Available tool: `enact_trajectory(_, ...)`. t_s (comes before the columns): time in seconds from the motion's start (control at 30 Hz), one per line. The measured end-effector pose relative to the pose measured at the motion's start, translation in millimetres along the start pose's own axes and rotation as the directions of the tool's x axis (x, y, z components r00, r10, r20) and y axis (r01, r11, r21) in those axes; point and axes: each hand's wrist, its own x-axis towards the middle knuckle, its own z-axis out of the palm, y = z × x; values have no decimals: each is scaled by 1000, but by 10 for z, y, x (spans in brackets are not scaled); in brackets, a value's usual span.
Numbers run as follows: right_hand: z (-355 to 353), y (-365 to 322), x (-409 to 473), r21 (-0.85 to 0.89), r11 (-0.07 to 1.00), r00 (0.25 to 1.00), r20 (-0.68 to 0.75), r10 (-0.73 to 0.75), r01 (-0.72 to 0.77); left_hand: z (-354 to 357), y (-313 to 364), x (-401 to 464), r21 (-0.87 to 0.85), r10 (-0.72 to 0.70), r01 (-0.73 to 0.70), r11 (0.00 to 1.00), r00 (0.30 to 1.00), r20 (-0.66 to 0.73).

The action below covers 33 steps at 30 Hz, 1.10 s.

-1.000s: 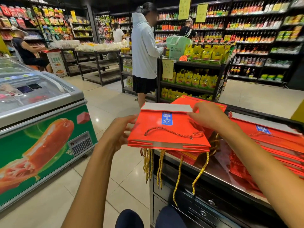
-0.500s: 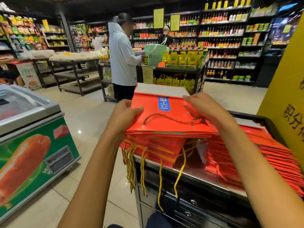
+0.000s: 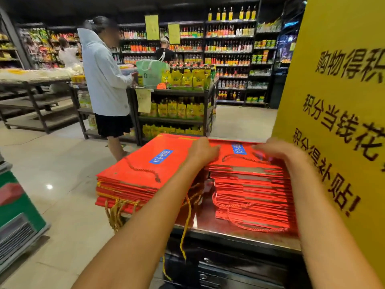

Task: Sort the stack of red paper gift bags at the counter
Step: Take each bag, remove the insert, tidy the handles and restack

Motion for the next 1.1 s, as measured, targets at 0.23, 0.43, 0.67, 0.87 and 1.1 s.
enact_trajectory(0.23,267,49,87,-68,993,988,130,-85,94,140,103,-16,139,85,-110,984,981,176)
enact_trajectory(0.43,745,336,207,-141,988,965,260,-30,69,582,-119,-169,224,56,-174,959,891,451)
enact_trajectory(0.67,922,441,252,-116,993,977,214,19,6,678,-190,-209,196,41,-119,973,931,362)
enact_trajectory(0.87,525,232,-12,-110,990,996,2,-85,85,407,-43,-466,292,226,-284,913,949,218)
enact_trajectory(1.1,151,-364,-488,-76,889,828,-335,-450,452,-336,-44,-808,296,390,-322,899,897,-208)
